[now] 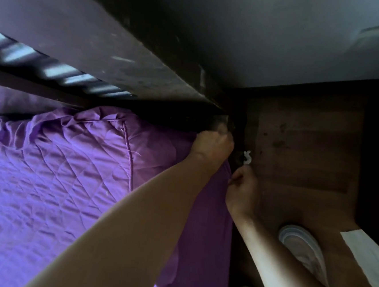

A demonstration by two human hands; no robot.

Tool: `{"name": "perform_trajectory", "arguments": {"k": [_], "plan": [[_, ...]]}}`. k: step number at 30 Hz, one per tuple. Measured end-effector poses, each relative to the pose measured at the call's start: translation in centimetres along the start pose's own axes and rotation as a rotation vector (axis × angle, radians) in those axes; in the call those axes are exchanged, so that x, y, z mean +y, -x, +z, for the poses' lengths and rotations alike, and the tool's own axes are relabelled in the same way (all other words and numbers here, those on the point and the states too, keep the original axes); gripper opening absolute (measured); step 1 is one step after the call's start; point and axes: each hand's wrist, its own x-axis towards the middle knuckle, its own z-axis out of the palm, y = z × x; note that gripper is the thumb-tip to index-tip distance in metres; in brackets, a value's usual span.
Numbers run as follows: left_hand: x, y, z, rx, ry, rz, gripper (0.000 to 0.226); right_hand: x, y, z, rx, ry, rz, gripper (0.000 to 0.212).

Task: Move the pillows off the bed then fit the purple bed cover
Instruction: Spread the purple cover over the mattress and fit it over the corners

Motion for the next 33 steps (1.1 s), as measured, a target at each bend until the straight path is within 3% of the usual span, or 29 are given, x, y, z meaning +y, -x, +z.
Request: {"name": "perform_trajectory", "arguments": {"k": [4,8,12,15,17,19,21,24,27,30,33], "plan": [[-0.2,0.1,0.4,-0.04,0.032,-0.022,0.032,1.2,0.6,1.2,-0.055,0.002,-0.07,0.043],[-0.4,0.3,-0.4,-0.18,-0.058,0.033,0.031,1.7,1.7,1.7,-0.08,0.379,-0.268,0.042],[-0.8,0.4,-0.9,-0.282,-0.13,0.04,0.03,0.4,2.2,2.1,-0.225,0.604,-0.324,0.033],[-1.2,1.4,-0.9,-0.382,-0.32,0.001,0.049,-0.1,2.8,1.9,-0.253,0.7,-0.314,0.041],[-1.3,2.6,-1.1,-0.377,-0.353,-0.043,0.06,-0.1,3.5,1.7,-0.186,0.601,-0.327,0.054],[-1.4,3.9,-1.3,-0.341,-0.341,-0.071,0.064,-0.5,4.6,1.8,-0.232,0.391,-0.369,0.068],[-1.5,5.1,-1.6,-0.313,-0.322,-0.088,0.062,-1.5,5.5,1.5,-0.349,0.171,-0.336,0.068],[-1.6,6.5,-2.4,-0.235,-0.23,-0.08,0.054,-2.9,5.9,0.6,-0.411,0.165,-0.198,0.057],[-1.6,8.8,-3.3,0.005,-0.028,-0.101,0.05,-4.2,5.7,0.2,-0.307,0.057,-0.142,0.034],[-1.5,12.7,-2.7,0.352,0.134,-0.301,0.055,-5.3,6.2,0.2,-0.188,-0.171,-0.163,0.028],[-0.9,17.0,-0.5,0.446,0.389,-0.594,0.06,-8.6,8.0,-1.2,-0.111,-0.163,-0.226,0.039]]}}
